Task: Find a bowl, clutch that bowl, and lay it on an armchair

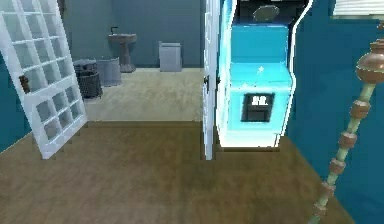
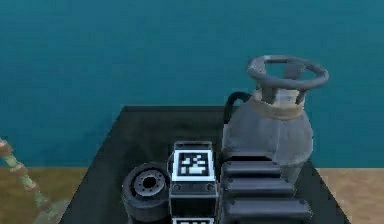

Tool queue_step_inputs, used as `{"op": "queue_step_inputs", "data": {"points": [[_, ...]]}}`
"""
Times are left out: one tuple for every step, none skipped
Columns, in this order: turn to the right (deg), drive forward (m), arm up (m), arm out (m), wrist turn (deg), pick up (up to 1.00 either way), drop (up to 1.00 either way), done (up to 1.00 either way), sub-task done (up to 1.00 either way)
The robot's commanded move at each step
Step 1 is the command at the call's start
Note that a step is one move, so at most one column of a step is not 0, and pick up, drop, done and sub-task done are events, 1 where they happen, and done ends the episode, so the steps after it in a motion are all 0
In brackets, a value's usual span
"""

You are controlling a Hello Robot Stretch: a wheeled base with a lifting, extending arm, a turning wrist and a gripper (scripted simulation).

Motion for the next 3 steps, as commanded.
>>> {"op": "queue_step_inputs", "data": {"points": [[45.0, 0.00, 0.00, 0.00, 0.0, 0.00, 0.00, 0.00, 0.00], [45.0, 0.00, 0.00, 0.00, 0.0, 0.00, 0.00, 0.00, 0.00], [6.0, 0.00, 0.00, 0.00, 0.0, 0.00, 0.00, 0.00, 0.00]]}}
